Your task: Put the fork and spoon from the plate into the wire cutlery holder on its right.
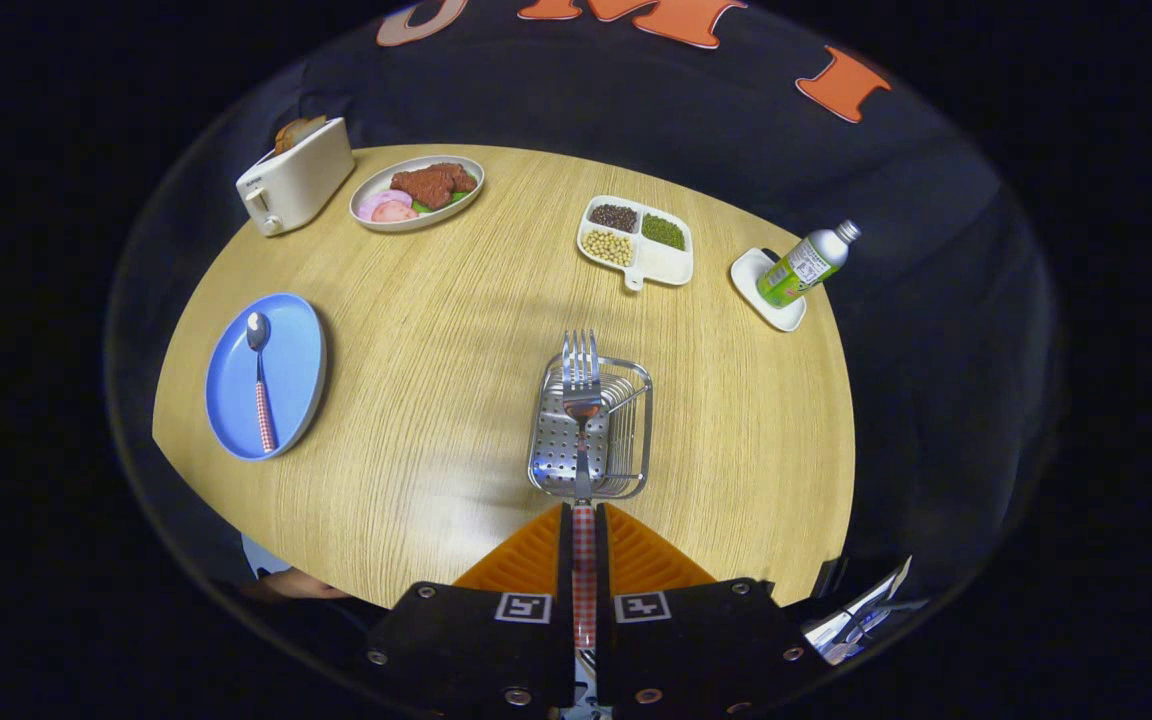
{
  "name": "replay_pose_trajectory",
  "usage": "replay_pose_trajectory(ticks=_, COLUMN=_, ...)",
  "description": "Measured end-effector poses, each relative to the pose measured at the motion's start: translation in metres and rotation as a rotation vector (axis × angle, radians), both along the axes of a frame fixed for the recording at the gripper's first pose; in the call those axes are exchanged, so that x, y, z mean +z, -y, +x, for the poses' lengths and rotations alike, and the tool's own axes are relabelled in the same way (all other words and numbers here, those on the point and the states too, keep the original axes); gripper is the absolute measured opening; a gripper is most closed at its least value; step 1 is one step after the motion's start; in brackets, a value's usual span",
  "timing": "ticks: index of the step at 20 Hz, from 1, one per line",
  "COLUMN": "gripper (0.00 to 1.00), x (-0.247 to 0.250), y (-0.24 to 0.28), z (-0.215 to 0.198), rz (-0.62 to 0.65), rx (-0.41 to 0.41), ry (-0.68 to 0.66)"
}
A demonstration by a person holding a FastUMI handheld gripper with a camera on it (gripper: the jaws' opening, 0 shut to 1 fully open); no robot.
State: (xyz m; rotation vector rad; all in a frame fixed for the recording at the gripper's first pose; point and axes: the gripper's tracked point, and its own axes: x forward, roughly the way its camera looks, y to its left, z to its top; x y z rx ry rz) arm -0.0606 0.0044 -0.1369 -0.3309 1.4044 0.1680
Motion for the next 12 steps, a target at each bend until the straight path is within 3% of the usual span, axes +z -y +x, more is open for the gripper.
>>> replay_pose_trajectory(ticks=12, gripper=0.09, x=0.003, y=0.021, z=0.0, rz=-0.043, rx=0.099, ry=-0.223)
